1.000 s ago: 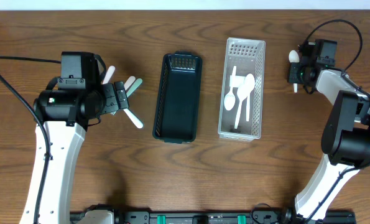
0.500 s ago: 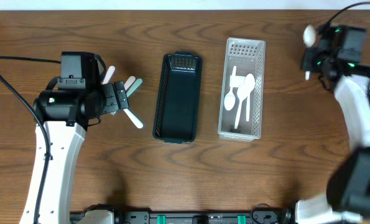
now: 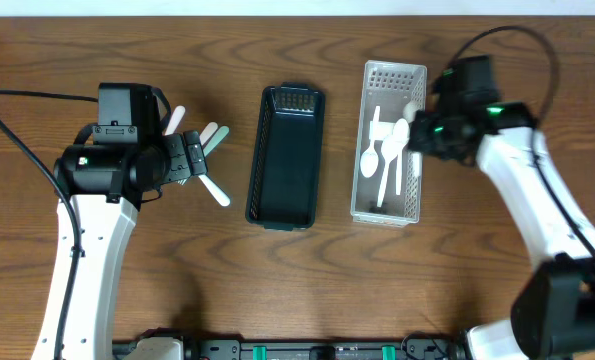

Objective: Pack container
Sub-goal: 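Place the spoon into the clear tray and withdraw right gripper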

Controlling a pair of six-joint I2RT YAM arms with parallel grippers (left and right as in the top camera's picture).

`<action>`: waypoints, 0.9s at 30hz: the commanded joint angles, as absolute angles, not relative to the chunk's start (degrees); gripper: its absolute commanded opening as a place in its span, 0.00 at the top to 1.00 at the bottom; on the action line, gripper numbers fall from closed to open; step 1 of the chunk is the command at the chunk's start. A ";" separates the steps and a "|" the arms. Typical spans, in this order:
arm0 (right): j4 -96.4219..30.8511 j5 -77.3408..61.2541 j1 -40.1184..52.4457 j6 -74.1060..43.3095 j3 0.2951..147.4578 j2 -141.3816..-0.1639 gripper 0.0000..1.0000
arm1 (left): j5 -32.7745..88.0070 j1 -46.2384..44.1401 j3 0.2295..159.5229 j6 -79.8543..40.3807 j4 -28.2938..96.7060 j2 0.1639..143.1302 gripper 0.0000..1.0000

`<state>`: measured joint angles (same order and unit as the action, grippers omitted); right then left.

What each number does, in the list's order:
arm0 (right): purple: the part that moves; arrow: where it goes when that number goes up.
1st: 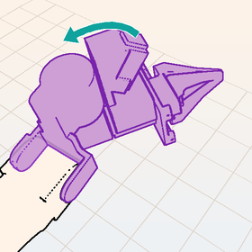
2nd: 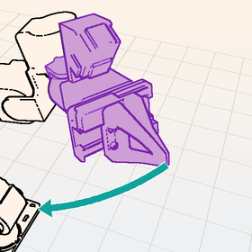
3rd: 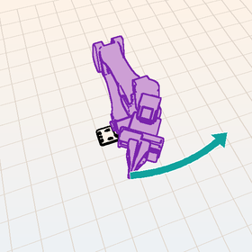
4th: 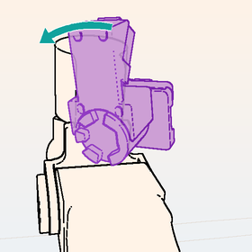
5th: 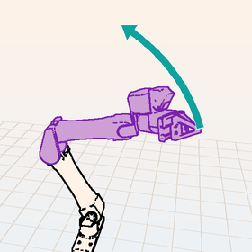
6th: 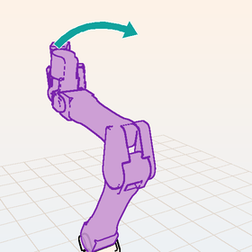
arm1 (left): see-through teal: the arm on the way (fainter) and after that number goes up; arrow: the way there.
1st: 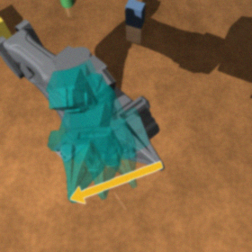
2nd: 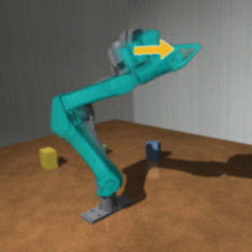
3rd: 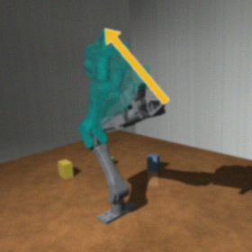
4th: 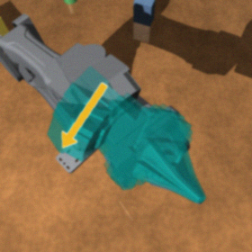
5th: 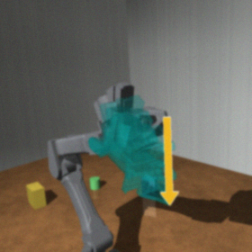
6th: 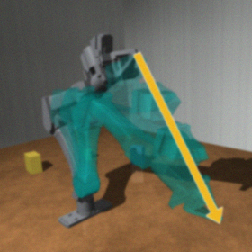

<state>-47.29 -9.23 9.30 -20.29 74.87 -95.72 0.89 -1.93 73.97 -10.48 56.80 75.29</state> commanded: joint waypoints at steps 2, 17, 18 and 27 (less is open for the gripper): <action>-47.51 -9.26 13.74 -26.70 74.22 -98.70 0.99 | -0.03 -1.67 75.24 -10.11 57.01 75.33 0.02; -43.94 -9.02 0.62 -20.10 77.43 -87.22 0.36 | -0.03 -1.67 75.24 -10.13 56.99 75.33 0.02; -44.51 -9.02 -2.07 -20.10 77.43 -86.85 0.35 | -0.03 -1.67 75.24 -10.11 56.82 75.33 0.02; -50.81 -8.99 -20.23 -20.08 76.60 -90.91 0.24 | -0.05 -1.67 75.24 -10.11 54.81 75.33 0.02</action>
<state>-49.84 -8.69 -17.85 -20.75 77.10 -89.06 0.89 -1.93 74.00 -10.48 55.05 75.29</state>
